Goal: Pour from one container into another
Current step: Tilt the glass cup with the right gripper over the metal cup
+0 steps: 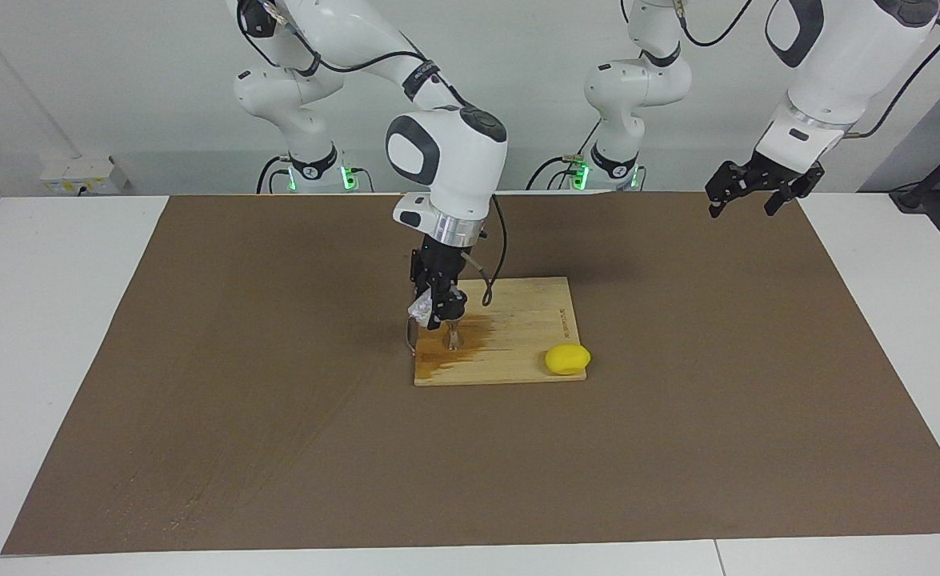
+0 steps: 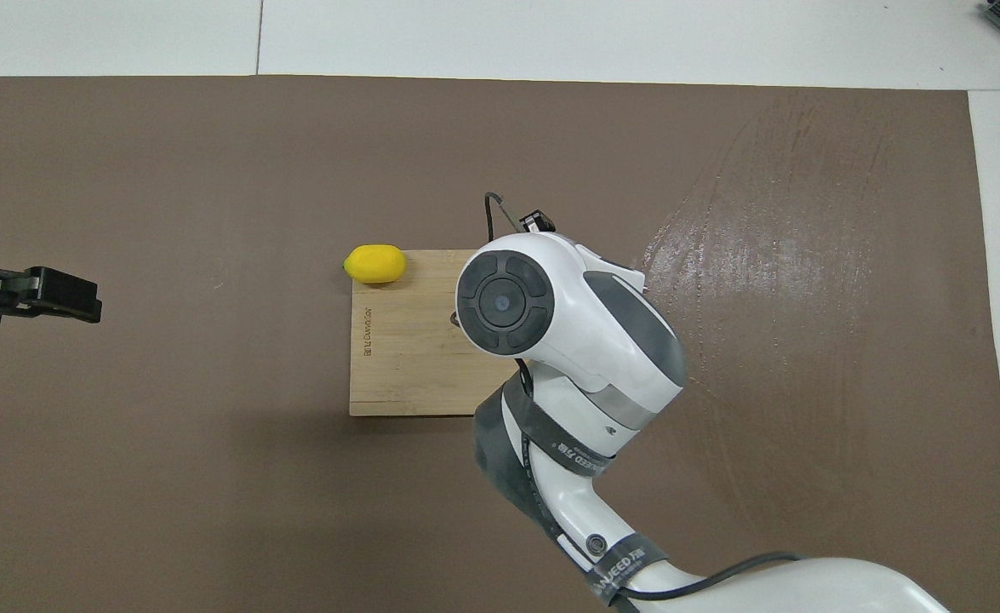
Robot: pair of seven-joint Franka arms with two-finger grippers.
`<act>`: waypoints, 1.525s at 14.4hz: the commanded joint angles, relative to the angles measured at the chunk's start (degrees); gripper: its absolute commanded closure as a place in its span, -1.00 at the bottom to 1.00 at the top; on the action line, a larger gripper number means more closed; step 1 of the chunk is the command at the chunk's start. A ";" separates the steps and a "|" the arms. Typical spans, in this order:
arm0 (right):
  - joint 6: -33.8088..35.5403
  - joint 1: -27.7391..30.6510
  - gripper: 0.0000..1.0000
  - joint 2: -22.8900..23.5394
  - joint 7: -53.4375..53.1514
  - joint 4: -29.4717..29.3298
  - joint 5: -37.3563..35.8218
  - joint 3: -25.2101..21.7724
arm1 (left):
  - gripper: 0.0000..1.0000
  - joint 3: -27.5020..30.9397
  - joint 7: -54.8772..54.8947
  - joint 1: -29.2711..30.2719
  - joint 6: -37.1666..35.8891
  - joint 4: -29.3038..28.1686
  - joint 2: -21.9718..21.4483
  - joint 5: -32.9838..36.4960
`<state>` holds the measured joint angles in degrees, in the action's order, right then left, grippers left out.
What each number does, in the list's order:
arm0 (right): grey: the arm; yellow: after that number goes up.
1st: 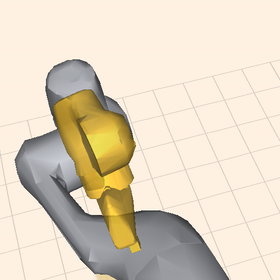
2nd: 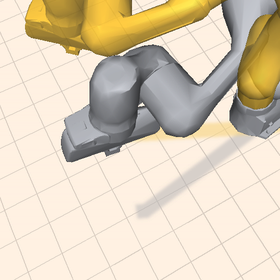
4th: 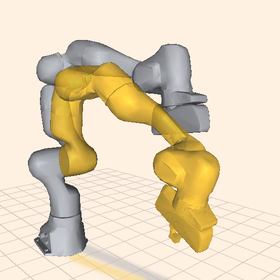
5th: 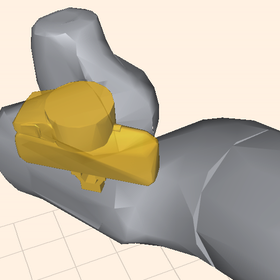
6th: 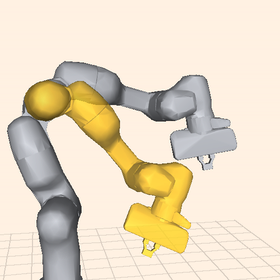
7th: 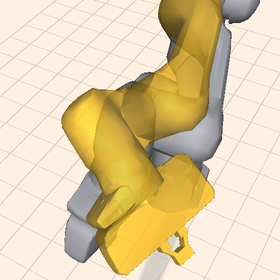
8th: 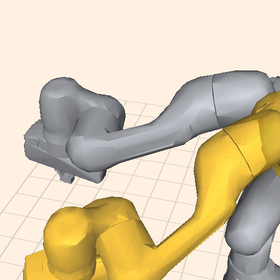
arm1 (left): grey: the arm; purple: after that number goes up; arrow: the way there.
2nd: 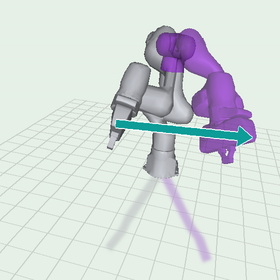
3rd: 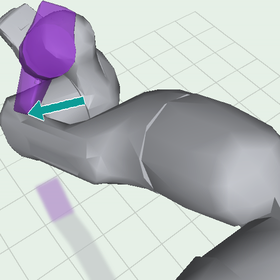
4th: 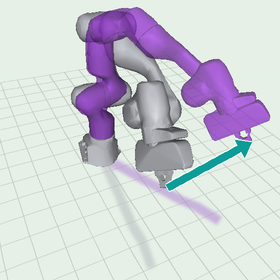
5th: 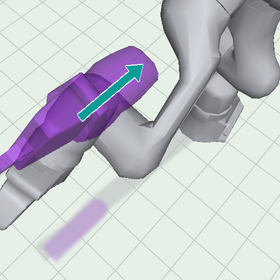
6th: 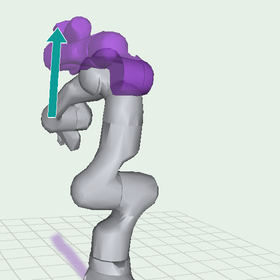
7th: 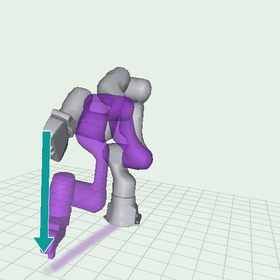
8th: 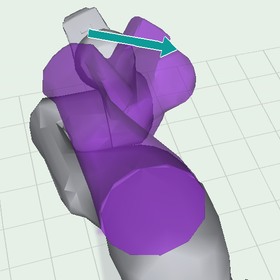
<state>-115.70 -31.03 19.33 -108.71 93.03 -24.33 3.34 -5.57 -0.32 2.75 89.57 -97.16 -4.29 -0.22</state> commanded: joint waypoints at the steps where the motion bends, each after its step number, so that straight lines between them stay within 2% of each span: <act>1: 0.74 0.71 1.00 -0.87 -1.33 -0.31 3.31 0.35 | -1.00 -0.23 0.15 0.59 -0.27 -0.92 -0.98 -0.66; 10: 1.00 2.46 1.00 -1.22 -0.98 -0.39 10.53 0.35 | -1.00 -0.23 0.15 0.59 -0.10 -0.92 -0.98 -0.66; 14: 0.65 3.60 1.00 -1.13 -0.89 -0.75 14.30 0.26 | -1.00 -0.23 -0.11 0.68 2.98 -0.75 -0.71 -0.66; 17: 0.30 5.53 1.00 -0.96 1.56 -0.66 18.87 0.26 | -1.00 -0.23 -4.33 0.42 4.30 -0.66 -0.45 -2.93; 22: -0.75 13.17 1.00 -0.61 8.67 0.57 33.44 0.26 | -1.00 -0.15 -0.04 -0.11 3.95 -1.45 -0.63 -2.77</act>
<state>-115.70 -21.28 18.72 -103.99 92.91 3.74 3.06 -5.78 -2.54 2.72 92.74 -97.34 -4.26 -2.36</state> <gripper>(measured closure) 0.489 0.000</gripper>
